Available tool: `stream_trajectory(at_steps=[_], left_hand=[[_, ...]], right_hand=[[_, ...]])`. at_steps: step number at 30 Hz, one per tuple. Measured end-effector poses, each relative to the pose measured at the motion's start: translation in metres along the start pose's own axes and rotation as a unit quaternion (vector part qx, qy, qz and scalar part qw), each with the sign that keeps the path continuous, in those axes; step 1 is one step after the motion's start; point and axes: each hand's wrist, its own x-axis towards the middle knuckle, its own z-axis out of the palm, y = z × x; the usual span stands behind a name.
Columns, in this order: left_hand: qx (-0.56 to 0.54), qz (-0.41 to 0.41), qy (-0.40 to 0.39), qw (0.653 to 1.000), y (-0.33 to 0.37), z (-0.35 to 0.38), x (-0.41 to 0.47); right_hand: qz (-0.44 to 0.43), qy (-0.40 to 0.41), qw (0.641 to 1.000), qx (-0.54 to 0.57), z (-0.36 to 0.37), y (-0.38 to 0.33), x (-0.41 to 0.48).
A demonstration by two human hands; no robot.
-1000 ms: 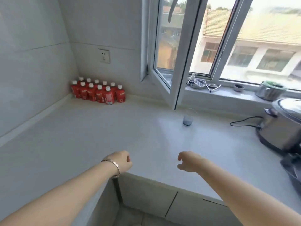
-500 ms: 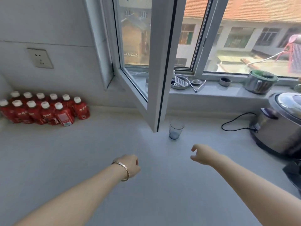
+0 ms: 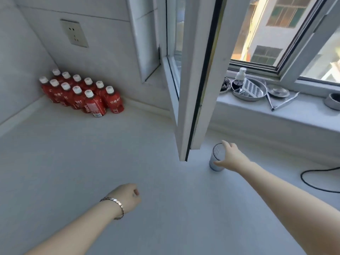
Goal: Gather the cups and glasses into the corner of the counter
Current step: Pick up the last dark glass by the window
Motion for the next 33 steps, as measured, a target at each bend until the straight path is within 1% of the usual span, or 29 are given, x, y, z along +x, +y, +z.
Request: stream_trajectory(at_steps=[3,6,9,12,15,18,21,25,33], left_hand=[[-0.045,-0.032,0.022,0.998,-0.001,0.012,-0.01],[-0.068,-0.066,0.033,0.995,-0.008,0.024,-0.025],[-0.09,-0.096,0.043,0.99,-0.02,0.034,-0.051],[-0.109,-0.131,0.049,0.984,-0.042,0.046,-0.087],[-0.128,-0.168,0.066,0.975,-0.076,0.058,-0.13],[-0.173,-0.201,0.094,0.96,-0.118,0.07,-0.18],[-0.218,-0.237,0.13,0.938,-0.169,0.086,-0.238],[-0.247,-0.283,0.17,0.911,-0.247,0.117,-0.332],[-0.281,-0.392,0.208,0.851,-0.402,0.192,-0.528]], right_hand=[[-0.029,0.035,0.999,0.028,0.009,0.006,0.004],[-0.079,0.046,0.996,-0.004,0.017,0.005,-0.008],[-0.151,0.025,0.987,-0.049,0.035,-0.007,-0.035],[-0.228,-0.021,0.97,-0.085,0.06,-0.035,-0.072],[-0.295,-0.062,0.946,-0.117,0.087,-0.078,-0.114],[-0.355,-0.082,0.921,-0.139,0.118,-0.132,-0.163],[-0.408,-0.097,0.894,-0.158,0.152,-0.19,-0.222],[-0.488,-0.097,0.846,-0.189,0.204,-0.265,-0.316],[-0.588,-0.118,0.764,-0.238,0.313,-0.399,-0.506]])
